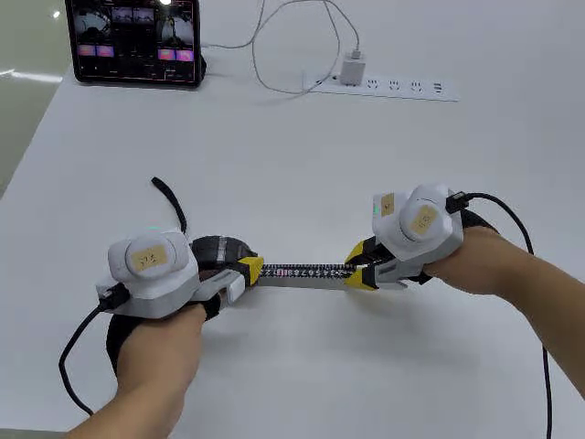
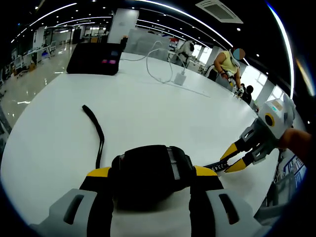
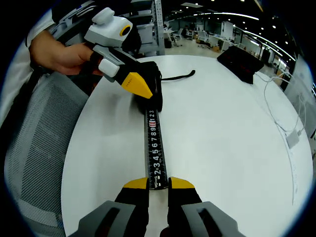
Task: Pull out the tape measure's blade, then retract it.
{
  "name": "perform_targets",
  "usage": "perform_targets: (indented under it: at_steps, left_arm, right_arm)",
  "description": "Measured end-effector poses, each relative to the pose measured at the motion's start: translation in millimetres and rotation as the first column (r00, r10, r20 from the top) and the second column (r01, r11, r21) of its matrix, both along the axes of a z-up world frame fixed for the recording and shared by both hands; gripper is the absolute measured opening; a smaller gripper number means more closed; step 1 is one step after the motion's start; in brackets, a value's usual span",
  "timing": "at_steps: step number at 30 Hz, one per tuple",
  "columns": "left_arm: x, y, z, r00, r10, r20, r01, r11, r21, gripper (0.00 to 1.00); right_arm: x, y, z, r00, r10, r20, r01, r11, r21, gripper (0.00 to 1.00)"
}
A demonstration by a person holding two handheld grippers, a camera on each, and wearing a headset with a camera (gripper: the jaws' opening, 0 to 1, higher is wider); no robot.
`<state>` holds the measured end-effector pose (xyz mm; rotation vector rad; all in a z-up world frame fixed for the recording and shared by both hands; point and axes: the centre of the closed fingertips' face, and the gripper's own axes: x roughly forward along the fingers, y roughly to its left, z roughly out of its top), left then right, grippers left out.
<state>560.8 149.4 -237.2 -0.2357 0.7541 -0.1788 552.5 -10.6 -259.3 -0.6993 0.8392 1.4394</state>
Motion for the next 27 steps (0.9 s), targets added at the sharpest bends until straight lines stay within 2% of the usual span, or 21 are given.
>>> perform_targets:
  at_steps: [27]
  left_arm:
    - [0.8,2.8,0.2,1.0,0.0,0.001,0.0,1.0,-0.025,0.58]
  right_arm:
    - [-0.4,32.8,-1.5,1.0,0.013,-0.015,-0.012,0.999,0.041,0.1]
